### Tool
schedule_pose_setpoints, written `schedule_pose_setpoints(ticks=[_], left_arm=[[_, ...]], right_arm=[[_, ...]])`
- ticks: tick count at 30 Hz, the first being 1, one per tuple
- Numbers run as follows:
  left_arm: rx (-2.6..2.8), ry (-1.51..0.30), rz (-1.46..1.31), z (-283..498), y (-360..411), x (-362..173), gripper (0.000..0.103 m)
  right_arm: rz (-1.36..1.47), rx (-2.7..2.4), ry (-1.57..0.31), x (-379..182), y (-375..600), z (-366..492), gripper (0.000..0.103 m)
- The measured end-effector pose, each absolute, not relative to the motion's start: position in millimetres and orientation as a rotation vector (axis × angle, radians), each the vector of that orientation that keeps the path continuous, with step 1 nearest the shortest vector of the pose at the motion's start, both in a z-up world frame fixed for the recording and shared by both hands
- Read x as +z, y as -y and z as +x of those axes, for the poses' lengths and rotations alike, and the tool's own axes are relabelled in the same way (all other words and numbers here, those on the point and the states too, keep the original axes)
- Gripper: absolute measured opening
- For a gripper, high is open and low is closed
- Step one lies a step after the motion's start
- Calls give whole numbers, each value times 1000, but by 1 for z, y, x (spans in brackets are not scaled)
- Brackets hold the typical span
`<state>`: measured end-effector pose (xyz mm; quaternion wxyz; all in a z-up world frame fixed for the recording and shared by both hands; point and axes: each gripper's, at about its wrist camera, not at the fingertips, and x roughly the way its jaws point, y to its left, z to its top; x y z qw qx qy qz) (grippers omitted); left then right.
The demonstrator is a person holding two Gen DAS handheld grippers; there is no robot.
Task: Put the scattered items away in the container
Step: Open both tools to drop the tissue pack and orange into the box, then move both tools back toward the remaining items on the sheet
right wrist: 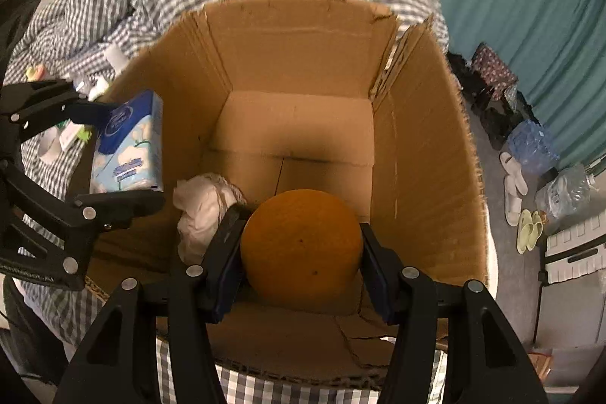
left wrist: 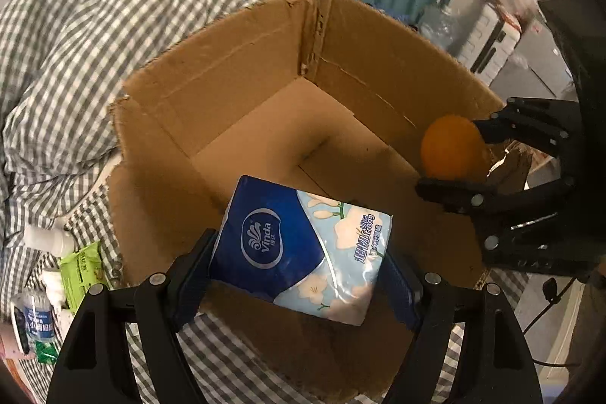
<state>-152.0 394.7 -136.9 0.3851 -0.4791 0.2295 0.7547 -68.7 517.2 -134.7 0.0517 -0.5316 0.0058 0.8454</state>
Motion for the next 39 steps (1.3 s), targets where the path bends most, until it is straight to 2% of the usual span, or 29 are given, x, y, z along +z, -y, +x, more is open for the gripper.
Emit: schedule_pose_setpoints(ticks=[8,10,11,12,14,24,27,34,39], left_arm=[[1944,-623,-1179,-140,-401,-138,84],[1986,-641,-1143,-141,-401,-135,89],[2004,-646,-1131,-144,-400,-132,94],[2033,-650,-1107,-144,-399,-129,96],[2071,-645,-1059,-142,-397,-121,102],[2180,-591,-882,-128,-381,-74,103],[2206,-581,-848,-121,-373,-59,103],[2290,-532,-762,-103,-338,-24,103],[2390,-500,-696,-87,-299,5,103]], right_arm=[[-1599,2575,-26,-137,-515,-67,56],[-1537,2596,-4,-129,-513,-65,61],[-1504,2604,12,-124,-512,-64,72],[-1458,2611,35,-117,-511,-62,77],[-1376,2612,81,-105,-510,-58,80],[-1058,2676,30,-47,-514,-31,81],[-975,2694,23,-31,-511,-21,86],[-766,2735,0,11,-489,5,89],[-636,2780,-2,38,-463,22,95]])
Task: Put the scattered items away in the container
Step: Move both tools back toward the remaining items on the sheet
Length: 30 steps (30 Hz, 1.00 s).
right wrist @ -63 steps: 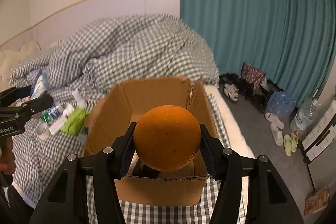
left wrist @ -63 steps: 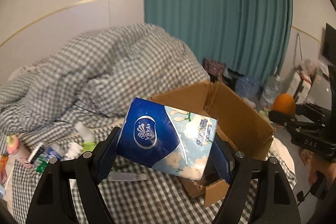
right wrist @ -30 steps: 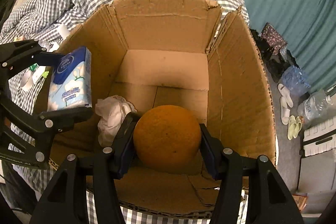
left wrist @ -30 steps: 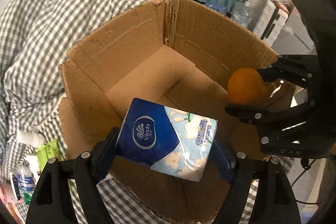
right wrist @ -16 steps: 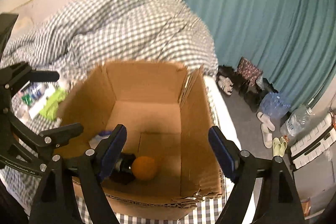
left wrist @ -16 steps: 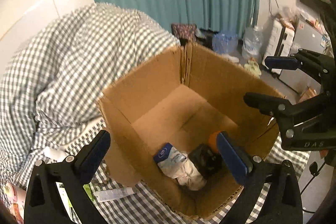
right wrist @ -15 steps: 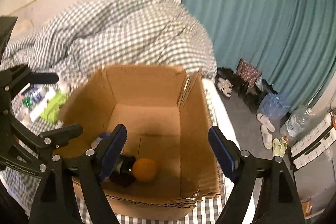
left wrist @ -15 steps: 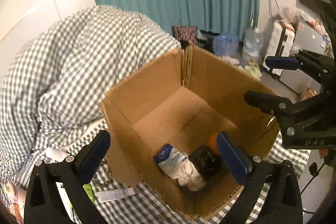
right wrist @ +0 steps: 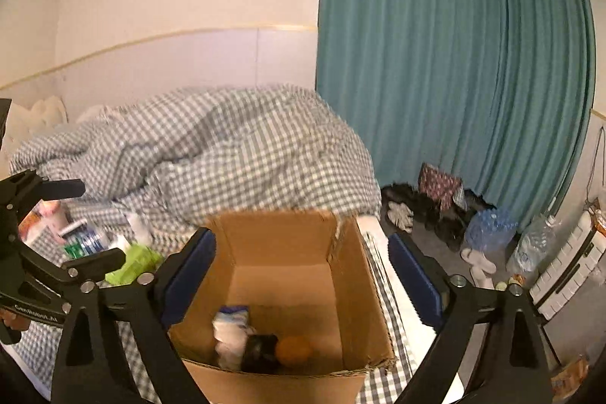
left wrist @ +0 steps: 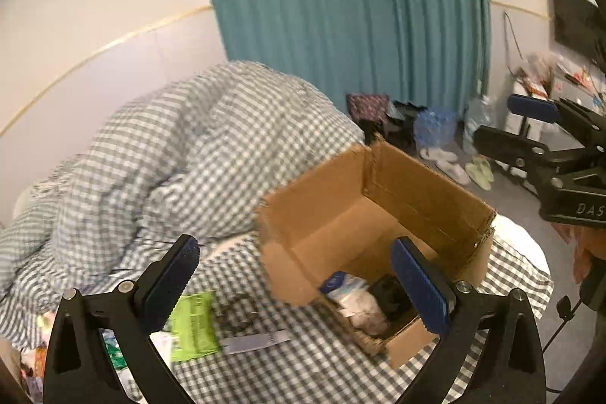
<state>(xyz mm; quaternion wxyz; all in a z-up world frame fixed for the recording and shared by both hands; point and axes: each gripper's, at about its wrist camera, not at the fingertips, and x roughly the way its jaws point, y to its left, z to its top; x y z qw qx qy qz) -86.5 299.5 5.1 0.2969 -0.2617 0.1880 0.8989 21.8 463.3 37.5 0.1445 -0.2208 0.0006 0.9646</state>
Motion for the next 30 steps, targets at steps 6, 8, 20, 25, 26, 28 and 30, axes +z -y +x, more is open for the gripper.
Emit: schedule_pose_setpoints(ticks=[6,8,20,25,26,28,30], left_arm=[[2519,-389,-666,-72,-237,35,103],[2575,-353,-646,-68,-214,45,103],[2893,-163,-560,-41,-67,87,103],[2998,-76,-544,-30,-10,92,103],[3008,-66,-558,-30,0,90,103],[3039,-38,-590,-33,17,87,103],[3052,18,-606,-35,35,82,103]], right_arm=[[-490,2840,13,63,-421,36,102],[-465,2857,23,69,-408,39,103],[-315,2987,45,94,-323,44,103],[-212,3044,36,102,-294,44,103],[-219,3051,44,102,-289,40,103],[-229,3062,59,100,-279,36,103],[-237,3075,67,97,-269,33,103]])
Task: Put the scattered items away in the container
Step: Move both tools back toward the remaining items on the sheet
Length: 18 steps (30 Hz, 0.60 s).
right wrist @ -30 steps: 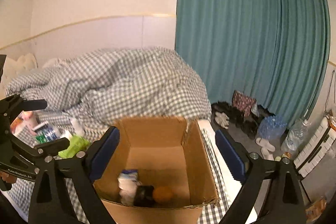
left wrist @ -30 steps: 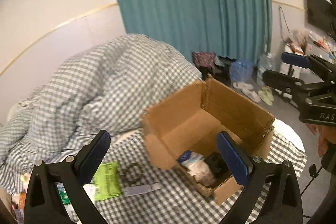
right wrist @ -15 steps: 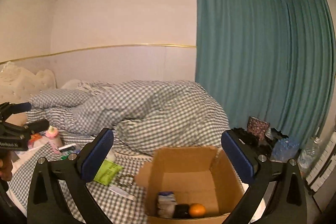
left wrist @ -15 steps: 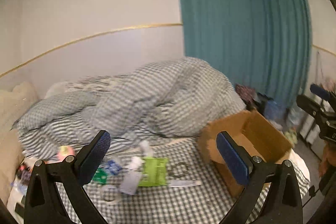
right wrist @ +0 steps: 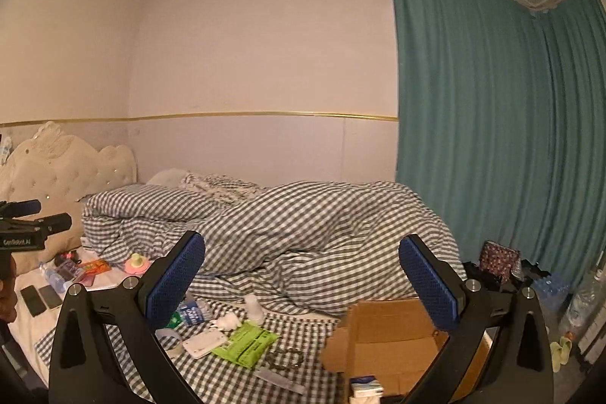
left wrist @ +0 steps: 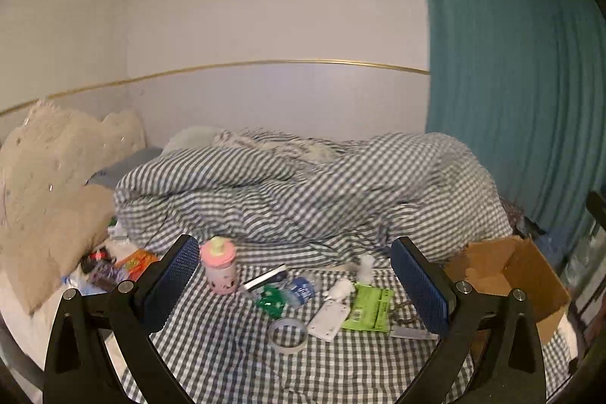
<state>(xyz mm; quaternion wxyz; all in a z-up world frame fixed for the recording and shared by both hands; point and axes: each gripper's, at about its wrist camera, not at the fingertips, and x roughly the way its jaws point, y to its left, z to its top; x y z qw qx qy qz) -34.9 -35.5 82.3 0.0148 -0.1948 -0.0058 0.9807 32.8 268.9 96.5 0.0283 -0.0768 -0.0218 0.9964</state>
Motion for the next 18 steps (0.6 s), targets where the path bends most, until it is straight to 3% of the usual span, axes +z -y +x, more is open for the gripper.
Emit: schedule_pose_setpoints(ticks=[6,18], left_arm=[[3077,52,-680,-47,64,62,103],[2987,-73,-1077,-110,72,-14,103]], right_arm=[[-372,3085,89,76,-249,3,103],[-747,3027,126,15,-239,-77,103]])
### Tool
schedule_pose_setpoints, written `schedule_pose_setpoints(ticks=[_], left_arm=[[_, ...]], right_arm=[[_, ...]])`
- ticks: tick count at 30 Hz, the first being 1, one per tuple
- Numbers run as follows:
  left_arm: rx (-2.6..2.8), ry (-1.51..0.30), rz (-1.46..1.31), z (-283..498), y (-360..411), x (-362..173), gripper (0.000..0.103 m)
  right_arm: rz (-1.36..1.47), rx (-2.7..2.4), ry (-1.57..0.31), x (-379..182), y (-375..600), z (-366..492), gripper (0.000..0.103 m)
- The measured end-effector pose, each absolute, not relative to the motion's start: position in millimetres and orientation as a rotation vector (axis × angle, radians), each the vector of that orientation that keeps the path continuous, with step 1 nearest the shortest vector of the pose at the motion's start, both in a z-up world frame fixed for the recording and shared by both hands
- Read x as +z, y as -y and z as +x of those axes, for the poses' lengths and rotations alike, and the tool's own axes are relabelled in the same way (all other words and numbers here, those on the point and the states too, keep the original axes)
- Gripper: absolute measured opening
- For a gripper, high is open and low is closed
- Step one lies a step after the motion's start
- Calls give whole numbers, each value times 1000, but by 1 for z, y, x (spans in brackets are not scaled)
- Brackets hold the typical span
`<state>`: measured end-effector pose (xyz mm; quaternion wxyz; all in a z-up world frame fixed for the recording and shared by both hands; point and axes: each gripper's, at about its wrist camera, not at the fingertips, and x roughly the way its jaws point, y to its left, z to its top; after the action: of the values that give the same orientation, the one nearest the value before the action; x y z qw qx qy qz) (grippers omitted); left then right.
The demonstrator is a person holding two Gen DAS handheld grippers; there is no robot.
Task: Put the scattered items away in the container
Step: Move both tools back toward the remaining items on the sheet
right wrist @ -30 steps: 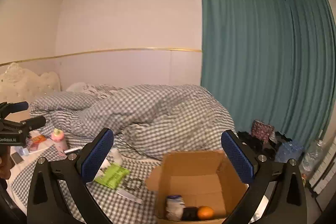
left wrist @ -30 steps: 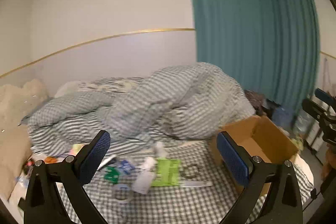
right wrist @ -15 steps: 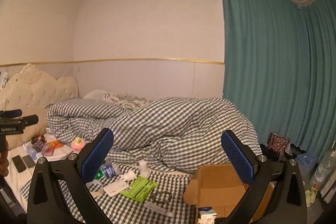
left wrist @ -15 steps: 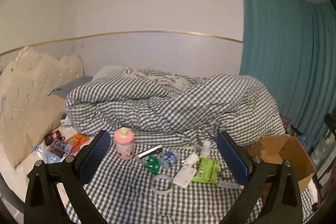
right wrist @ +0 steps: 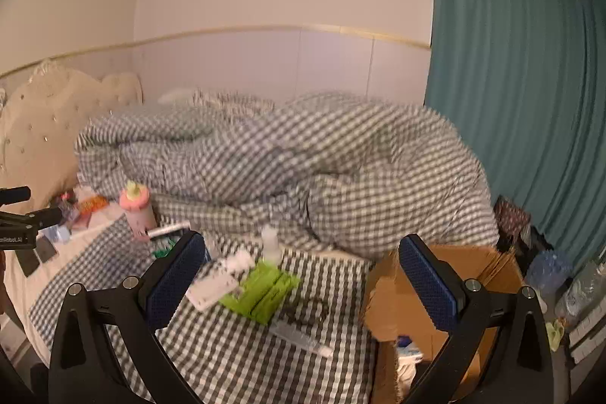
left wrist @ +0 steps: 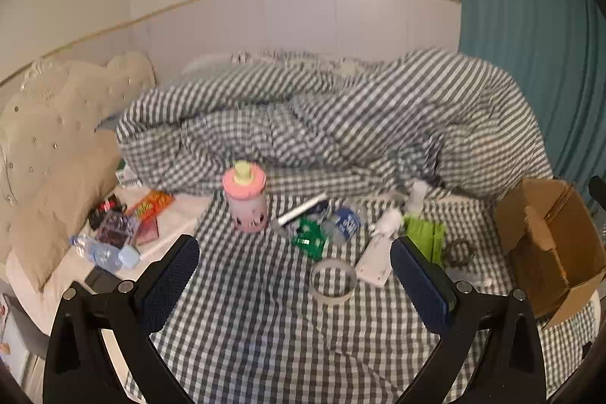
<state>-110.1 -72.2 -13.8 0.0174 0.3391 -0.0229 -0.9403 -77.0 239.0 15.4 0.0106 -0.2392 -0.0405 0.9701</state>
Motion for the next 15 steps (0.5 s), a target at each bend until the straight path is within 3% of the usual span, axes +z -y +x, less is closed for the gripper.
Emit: schedule_pose_setpoints(ticks=[6,12,15], left_arm=[[-2852,59,1226,-142,77,-53,103],[-2769,36,1403,-167,84,-96,103],[-2745,41,1457,-175,87,-116,103]], right_arm=[[-1010,2951,100,-30,-242,-117,103],[-1442,2759,217,-102,-237,-161,103],[-1524,2729,261,-127,-233,-168,103]])
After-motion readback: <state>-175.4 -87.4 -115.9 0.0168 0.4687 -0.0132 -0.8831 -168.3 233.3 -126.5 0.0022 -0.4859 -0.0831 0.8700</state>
